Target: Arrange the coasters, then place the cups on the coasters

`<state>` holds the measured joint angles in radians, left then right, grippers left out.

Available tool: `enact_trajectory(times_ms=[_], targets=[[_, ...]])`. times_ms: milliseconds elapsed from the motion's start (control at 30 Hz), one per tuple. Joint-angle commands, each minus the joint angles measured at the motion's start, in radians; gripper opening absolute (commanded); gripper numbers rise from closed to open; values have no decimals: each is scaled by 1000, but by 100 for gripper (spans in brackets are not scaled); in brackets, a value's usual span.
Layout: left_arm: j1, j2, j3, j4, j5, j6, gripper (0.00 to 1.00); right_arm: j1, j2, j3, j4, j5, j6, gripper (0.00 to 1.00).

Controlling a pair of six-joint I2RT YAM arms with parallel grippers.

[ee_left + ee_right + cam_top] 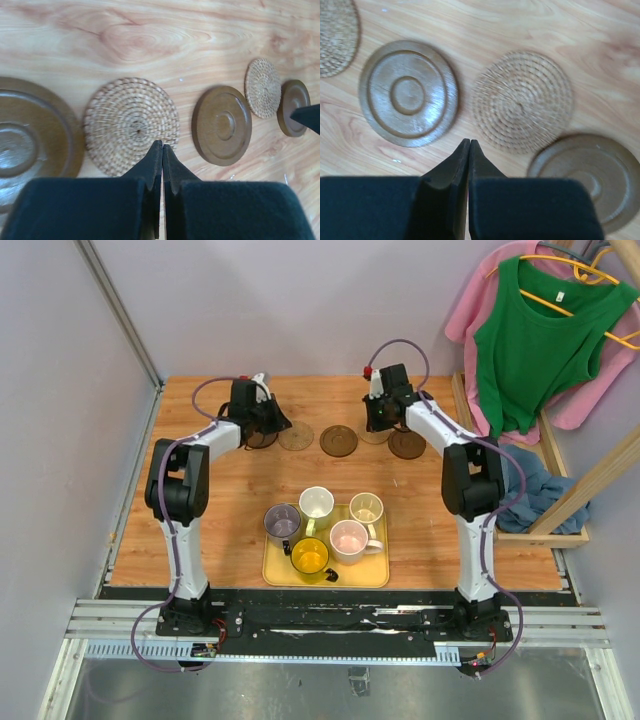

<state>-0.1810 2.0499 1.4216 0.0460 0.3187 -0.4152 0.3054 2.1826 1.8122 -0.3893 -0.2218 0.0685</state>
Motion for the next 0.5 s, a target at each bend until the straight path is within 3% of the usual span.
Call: enact_trajectory(times_ms=[0,467], targets=[[-22,61,40,69,68,4,0,57,40,77,35,-36,-59,1],[-44,144,100,-17,73,12,1,125,164,153,45,-113,-39,1]])
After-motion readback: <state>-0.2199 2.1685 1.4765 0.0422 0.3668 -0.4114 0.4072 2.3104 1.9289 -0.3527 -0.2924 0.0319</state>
